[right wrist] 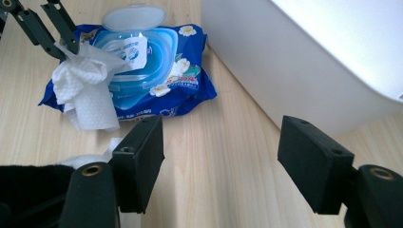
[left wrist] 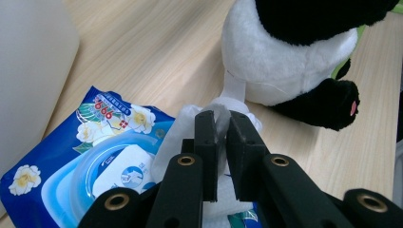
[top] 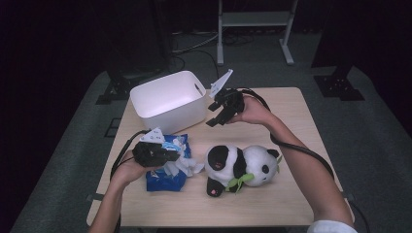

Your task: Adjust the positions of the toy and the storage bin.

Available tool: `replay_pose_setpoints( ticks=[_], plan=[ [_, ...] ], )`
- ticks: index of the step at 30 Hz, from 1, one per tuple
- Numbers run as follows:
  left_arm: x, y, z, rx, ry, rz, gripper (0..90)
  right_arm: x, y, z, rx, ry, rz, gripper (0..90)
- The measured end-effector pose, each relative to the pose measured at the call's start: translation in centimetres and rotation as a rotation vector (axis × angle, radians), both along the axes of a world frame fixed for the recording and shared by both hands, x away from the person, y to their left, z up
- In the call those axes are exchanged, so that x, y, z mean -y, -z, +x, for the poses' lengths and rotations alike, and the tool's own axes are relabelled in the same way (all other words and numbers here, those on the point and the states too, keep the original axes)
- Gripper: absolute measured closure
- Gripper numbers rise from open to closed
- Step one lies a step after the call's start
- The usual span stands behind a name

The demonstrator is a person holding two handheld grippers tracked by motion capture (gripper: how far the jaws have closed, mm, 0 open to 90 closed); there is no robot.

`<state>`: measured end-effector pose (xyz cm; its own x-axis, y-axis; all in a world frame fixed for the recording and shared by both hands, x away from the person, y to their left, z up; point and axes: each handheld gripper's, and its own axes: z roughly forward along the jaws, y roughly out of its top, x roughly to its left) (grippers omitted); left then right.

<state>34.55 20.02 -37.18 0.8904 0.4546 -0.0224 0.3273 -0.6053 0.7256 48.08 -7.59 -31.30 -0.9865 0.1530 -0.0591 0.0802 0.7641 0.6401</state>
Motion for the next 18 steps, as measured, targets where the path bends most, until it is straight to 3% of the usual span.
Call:
replay_pose_setpoints(
  ticks=[18],
  plan=[
    [-0.3,0.0,-0.2,0.000,-0.001,-0.008,82.4,-3.6,-0.7,2.5,0.051,-0.037,-0.021,32.2]
  ],
)
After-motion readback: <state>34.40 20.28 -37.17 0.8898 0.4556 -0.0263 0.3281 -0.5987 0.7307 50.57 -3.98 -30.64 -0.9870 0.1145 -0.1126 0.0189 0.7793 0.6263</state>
